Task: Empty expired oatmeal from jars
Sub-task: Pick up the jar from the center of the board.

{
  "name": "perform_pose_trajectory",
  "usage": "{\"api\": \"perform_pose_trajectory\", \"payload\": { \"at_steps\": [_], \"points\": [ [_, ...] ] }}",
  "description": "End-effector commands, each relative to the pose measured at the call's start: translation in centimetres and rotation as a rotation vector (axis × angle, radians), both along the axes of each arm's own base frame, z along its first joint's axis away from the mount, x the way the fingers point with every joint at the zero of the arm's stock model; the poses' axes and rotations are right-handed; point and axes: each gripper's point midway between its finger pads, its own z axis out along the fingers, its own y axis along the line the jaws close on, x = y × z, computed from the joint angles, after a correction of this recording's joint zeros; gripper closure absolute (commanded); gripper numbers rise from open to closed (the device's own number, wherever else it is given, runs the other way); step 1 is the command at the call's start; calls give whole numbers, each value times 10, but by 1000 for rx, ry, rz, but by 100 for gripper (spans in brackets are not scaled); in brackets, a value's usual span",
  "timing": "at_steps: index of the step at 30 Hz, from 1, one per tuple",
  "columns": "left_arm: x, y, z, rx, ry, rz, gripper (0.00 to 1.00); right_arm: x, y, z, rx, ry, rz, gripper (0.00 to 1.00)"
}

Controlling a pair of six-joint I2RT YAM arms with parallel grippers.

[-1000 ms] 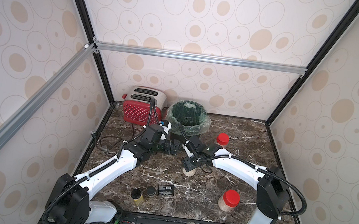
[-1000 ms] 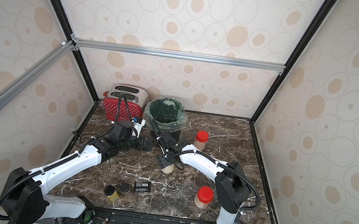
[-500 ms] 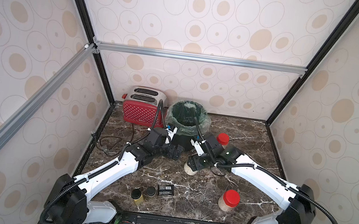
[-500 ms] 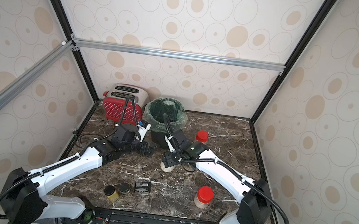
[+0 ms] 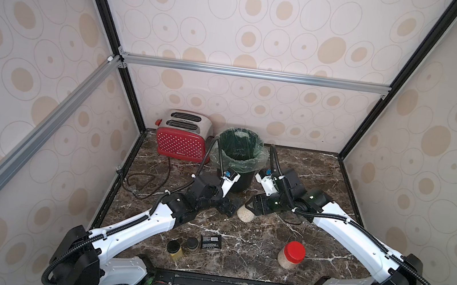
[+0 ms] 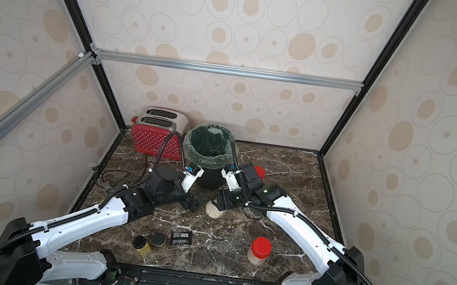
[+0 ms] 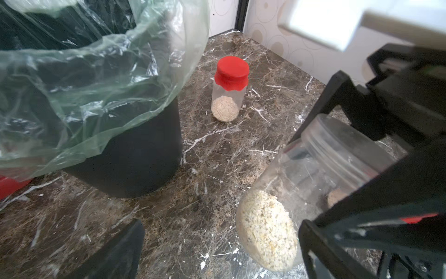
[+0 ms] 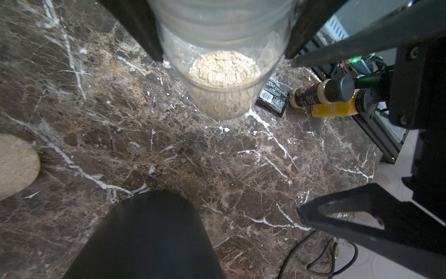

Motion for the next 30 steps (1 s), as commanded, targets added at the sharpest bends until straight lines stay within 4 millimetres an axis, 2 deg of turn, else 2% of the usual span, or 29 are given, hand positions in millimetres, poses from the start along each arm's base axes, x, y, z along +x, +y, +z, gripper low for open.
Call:
{"api": "perform_pose_trajectory", "payload": {
  "at_steps": [1,7,16,25,30],
  "points": [
    [-2,-15,19,-48,-84,-76,1,0,9,26,99,-11,31,41],
    [-4,-20,22,-51,-129,-121,1,9,10,39,154,0,21,41],
    [-18,-24,23,-40,-143,-215,1,15,10,52,174,-13,28,41],
    [-22,-21,26,-56,-161,-214,1,19,13,69,224,-33,44,41],
    [-24,-34,26,-44,-131,-282,1,21,22,84,272,-44,66,41]
  ]
}}
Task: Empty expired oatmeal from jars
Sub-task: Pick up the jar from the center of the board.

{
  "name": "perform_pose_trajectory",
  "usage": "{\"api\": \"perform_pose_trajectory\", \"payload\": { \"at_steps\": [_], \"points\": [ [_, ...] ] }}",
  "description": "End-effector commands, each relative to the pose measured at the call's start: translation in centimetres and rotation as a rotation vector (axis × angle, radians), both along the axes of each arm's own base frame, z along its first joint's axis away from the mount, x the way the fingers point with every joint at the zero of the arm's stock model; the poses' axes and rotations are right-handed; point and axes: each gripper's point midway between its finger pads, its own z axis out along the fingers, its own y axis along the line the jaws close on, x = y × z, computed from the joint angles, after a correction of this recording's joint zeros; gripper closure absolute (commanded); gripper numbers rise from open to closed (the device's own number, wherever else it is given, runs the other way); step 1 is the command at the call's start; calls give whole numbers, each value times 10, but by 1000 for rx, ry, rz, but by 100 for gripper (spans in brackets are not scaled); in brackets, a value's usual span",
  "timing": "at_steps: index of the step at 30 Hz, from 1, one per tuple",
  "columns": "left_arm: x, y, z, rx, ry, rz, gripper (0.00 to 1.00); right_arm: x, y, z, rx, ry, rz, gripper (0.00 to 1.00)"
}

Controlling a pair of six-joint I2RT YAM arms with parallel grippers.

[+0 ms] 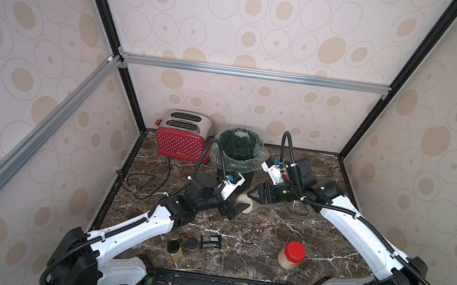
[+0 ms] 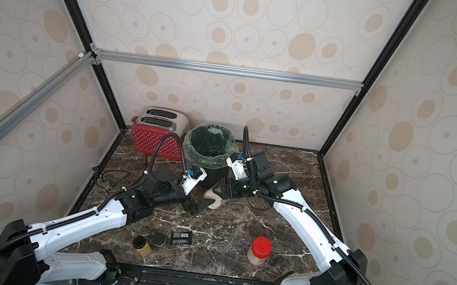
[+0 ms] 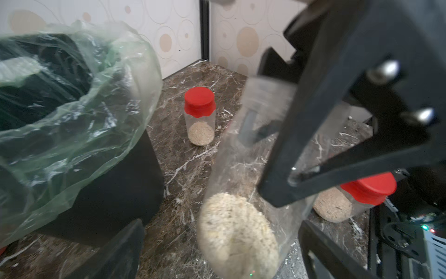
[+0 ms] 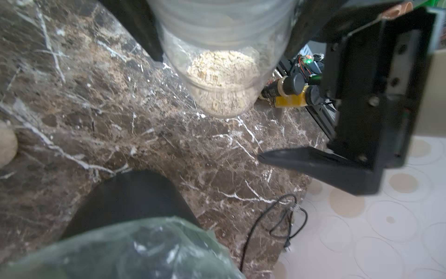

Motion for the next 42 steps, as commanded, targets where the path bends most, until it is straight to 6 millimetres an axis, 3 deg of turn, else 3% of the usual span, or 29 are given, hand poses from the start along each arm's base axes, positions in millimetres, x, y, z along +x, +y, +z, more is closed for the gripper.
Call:
{"api": "perform_pose_trajectory", "payload": {
  "at_steps": [1,9,14,21,27,35,42],
  "points": [
    [-9,-15,10,-7,-16,-106,1,4,17,34,109,-59,47,41],
    [1,-18,24,10,-101,-102,1,-2,26,45,151,-48,97,41],
    [6,-15,35,10,-155,-75,4,-4,25,44,140,-34,109,41],
    [6,-16,35,18,-162,-86,12,-7,27,45,152,-20,123,40],
    [8,-14,37,29,-169,-73,25,-8,28,40,143,1,130,33],
    [10,-9,38,49,-193,-52,34,-10,18,41,100,15,121,4],
    [7,-4,37,80,-207,-53,35,-15,12,55,136,42,131,1]
  ]
}}
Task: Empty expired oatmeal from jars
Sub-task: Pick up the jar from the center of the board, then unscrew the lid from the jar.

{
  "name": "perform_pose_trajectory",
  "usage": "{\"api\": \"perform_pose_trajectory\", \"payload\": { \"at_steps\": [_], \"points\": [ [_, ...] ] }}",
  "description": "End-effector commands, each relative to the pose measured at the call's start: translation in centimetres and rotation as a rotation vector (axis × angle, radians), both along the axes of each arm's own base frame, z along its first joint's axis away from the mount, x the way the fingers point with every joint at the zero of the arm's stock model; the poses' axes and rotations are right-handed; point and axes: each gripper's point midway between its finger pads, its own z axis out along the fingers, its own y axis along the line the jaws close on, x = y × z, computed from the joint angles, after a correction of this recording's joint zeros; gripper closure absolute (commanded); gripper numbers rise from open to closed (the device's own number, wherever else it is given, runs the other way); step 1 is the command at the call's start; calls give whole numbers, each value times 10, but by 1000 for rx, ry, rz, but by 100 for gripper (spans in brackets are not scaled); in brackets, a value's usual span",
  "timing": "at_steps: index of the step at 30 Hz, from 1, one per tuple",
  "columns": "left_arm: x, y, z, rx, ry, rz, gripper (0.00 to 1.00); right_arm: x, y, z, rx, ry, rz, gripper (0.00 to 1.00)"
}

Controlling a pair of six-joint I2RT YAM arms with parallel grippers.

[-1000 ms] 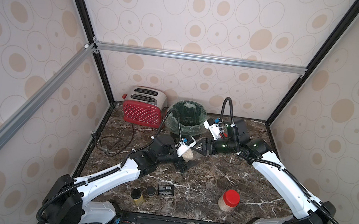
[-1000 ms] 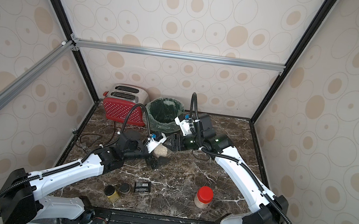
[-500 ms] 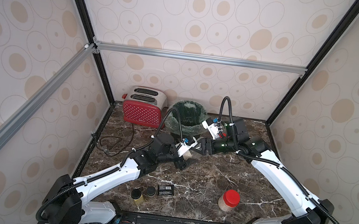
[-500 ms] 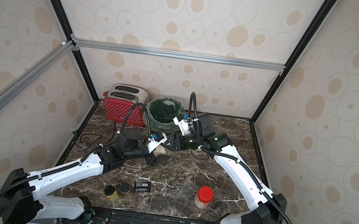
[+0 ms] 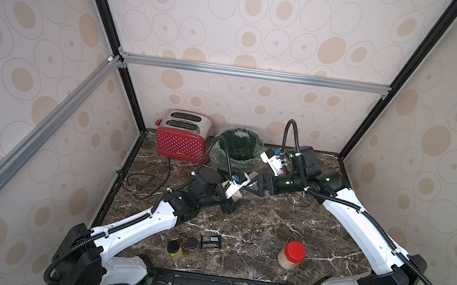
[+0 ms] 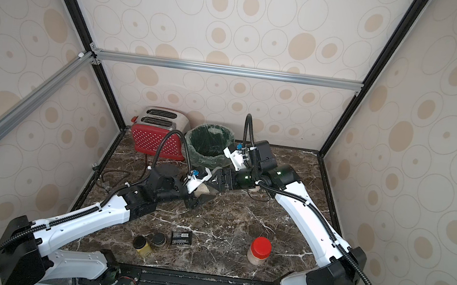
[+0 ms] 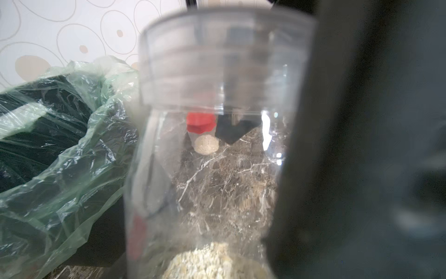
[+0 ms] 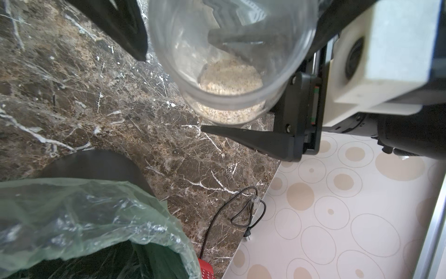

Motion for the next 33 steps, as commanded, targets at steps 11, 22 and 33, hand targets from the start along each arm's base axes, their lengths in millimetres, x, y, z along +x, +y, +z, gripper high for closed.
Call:
{"api": "perform_pose_trajectory", "payload": {
  "at_steps": [11,22,33],
  "points": [
    [-4,1,26,-13,-75,-21,35,-6,7,34,93,10,54,10],
    [-7,3,27,-15,-79,-27,35,2,14,38,109,22,57,24],
    [-14,3,35,-38,-74,-50,36,-31,29,60,240,-140,402,45]
  ]
}}
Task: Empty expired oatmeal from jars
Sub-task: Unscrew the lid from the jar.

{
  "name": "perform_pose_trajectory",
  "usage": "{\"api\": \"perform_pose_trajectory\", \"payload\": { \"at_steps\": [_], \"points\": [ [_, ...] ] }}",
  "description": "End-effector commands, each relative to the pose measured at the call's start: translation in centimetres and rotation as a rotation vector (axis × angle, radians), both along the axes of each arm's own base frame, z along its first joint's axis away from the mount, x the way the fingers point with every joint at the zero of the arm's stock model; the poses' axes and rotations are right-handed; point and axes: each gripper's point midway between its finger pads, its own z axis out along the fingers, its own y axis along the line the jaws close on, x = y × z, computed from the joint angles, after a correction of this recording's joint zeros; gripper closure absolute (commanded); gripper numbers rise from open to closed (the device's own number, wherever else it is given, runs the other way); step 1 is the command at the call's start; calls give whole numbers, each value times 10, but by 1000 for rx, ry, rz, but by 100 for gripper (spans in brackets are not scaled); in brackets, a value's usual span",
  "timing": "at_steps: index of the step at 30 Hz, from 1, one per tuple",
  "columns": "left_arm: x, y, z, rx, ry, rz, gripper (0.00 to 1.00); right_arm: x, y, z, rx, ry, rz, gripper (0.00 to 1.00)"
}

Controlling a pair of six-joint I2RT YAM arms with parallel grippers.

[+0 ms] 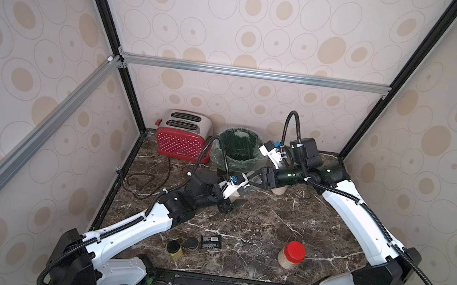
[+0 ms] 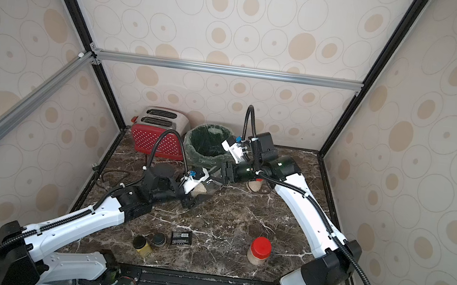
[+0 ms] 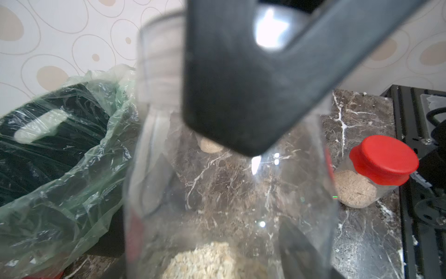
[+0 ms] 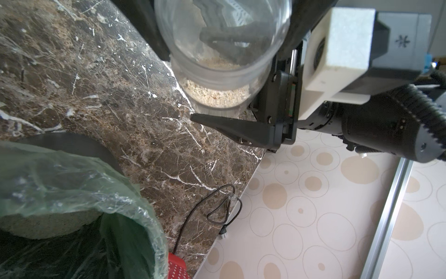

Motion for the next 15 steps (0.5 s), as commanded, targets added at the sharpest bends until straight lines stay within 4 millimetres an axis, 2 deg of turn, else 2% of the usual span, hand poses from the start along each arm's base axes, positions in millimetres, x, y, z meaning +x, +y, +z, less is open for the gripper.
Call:
{"api": "perform_pose_trajectory", "payload": {
  "at_steps": [1,5,7,9,11,15],
  "points": [
    [-10,-8,27,-64,-35,-67,36,-39,17,38,188,-165,317,45],
    [-13,-13,29,-83,-18,-92,36,-50,16,42,222,-282,431,44],
    [-14,-13,29,-85,-17,-93,36,-49,14,41,207,-301,434,35],
    [-14,-12,29,-84,-19,-90,36,-47,12,41,195,-284,421,21],
    [-13,-11,30,-85,-27,-84,37,-46,7,40,163,-256,384,10],
    [-11,-9,30,-87,-41,-69,37,-36,-6,35,51,-209,214,0]
  ]
}}
